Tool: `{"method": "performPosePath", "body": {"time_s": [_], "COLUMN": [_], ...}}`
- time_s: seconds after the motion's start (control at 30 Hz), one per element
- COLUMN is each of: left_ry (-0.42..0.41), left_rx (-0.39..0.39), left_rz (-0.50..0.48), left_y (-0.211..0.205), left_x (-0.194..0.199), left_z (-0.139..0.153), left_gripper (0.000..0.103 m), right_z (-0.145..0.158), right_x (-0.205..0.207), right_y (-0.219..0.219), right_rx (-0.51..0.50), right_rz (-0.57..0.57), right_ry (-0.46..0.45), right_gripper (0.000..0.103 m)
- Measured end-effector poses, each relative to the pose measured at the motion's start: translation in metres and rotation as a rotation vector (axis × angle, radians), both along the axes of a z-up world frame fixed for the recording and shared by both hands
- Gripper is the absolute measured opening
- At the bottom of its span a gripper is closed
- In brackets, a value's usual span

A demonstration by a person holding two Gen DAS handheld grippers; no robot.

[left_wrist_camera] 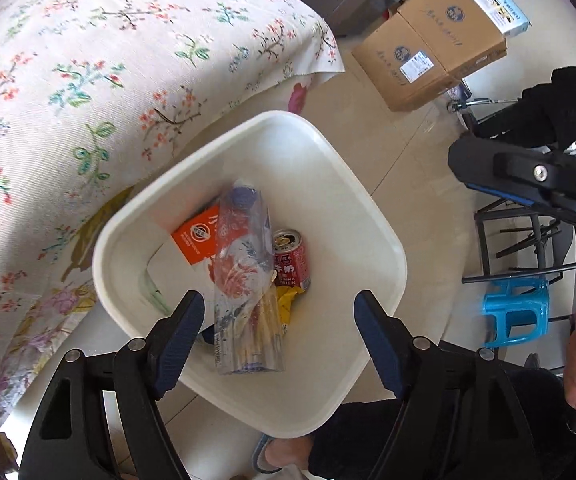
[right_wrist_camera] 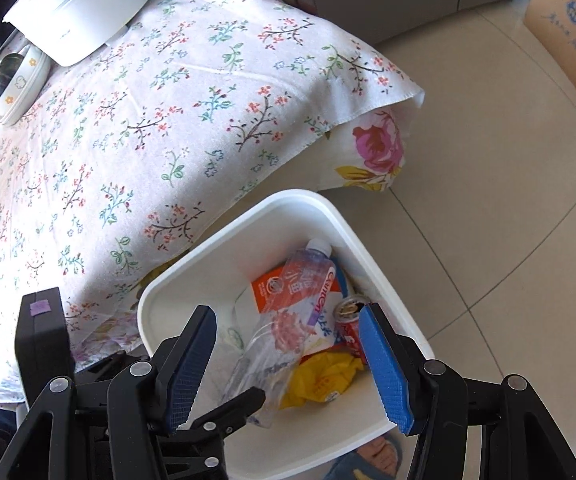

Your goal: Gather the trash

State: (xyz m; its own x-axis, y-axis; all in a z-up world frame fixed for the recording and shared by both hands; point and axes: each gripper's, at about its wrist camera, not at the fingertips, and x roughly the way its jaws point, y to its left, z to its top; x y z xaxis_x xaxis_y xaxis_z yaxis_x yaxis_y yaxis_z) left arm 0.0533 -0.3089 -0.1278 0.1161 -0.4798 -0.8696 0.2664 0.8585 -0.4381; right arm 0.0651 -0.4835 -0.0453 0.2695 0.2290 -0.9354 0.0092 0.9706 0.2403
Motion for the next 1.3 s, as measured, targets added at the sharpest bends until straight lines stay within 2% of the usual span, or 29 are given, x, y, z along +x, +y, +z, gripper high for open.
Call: {"method": "performPosePath", "body": {"time_s": [0.1,0.27,0.47,0.6,0.73,0.87,1.0,1.2,1.3], "left_ry": [-0.039,-0.133,-0.300,-0.388,-0.404,-0.437,-0.442,-0.482,-0.466], "left_rx": [0.063,0.248,0.352,0.397,0.401,0.424,0.408,0.432,0.444], "left_rz": [0.036,0.150,0.298,0.372,0.405,0.472,0.492,0.515,0.504], "left_y": [0.022,0.070,0.130,0.155,0.169,0.179,0.181,0.180,0.176], "left_x": [0.002,-0.002,-0.028,-0.050,-0.075,-0.102,-0.122,-0.137,-0.136], "left_z": [0.024,0.063,0.109,0.128,0.130,0.127,0.121,0.118,0.110], "left_gripper": [0.080,0.083,0.089,0.090,0.091,0.091,0.091,0.091,0.091], "right_z": [0.002,0.013,0.026,0.046,0.061,0.054,0.048,0.052,0.044], "right_x": [0.002,0.007,0.005,-0.008,-0.031,-0.055,-0.080,-0.115,-0.121], "right_y": [0.001,0.010,0.052,0.087,0.126,0.151,0.158,0.158,0.156], "right_rx": [0.005,0.042,0.066,0.091,0.035,0.029,0.089,0.090,0.086], "right_rz": [-0.007,0.000,0.087,0.148,0.200,0.229,0.209,0.150,0.128], "right_ry": [-0.007,-0.048,-0.104,-0.202,-0.299,-0.301,-0.308,-0.410,-0.412], "right_gripper": [0.065,0.065,0.067,0.071,0.080,0.082,0.082,0.090,0.093]}}
